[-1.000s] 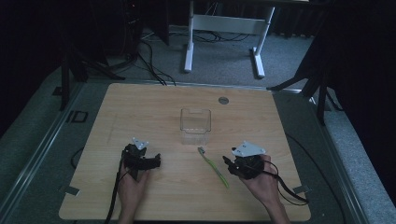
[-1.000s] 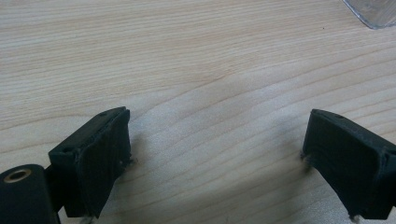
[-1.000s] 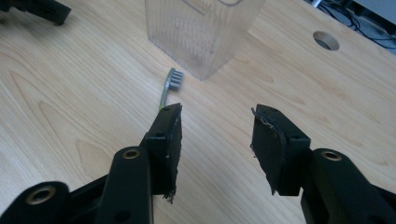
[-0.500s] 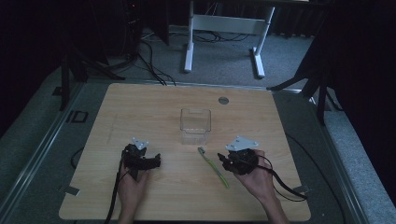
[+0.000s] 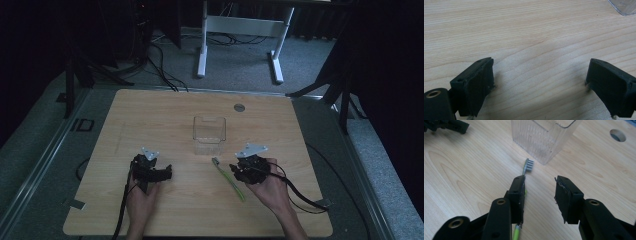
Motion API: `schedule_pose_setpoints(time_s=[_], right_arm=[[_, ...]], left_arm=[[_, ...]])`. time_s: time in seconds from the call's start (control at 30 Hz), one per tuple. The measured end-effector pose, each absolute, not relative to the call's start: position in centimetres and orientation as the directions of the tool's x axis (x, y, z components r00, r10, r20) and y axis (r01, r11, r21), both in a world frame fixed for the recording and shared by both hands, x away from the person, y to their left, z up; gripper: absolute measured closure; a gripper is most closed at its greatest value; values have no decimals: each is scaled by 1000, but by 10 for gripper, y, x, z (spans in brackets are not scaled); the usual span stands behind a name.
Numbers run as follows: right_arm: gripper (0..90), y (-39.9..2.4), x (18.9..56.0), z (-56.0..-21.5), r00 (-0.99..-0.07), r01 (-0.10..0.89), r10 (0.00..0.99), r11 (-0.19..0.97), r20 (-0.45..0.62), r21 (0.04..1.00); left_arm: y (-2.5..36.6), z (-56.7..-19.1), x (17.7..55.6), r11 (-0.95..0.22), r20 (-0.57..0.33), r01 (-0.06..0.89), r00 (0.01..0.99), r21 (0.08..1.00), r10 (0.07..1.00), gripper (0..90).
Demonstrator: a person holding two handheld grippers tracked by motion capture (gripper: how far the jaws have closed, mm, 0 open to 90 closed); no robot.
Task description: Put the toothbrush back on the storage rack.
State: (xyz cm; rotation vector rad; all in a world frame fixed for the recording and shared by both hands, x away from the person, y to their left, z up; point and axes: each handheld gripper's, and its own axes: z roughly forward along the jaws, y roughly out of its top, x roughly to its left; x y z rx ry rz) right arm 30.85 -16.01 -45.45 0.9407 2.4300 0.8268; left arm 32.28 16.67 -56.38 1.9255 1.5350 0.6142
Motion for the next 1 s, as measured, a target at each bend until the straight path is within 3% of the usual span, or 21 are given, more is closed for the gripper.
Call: schedule_pose_setpoints(time_s=[0.27, 1.0], right_arm=[[658, -151, 315, -456, -706, 492, 694, 624, -141, 607], [660, -137, 340, -465, -720, 569, 691, 637, -57, 520]], left_arm=[[167, -564, 323, -156, -9, 699, 226, 698, 974, 80], [167, -564, 323, -153, -11, 699, 224, 699, 974, 79]])
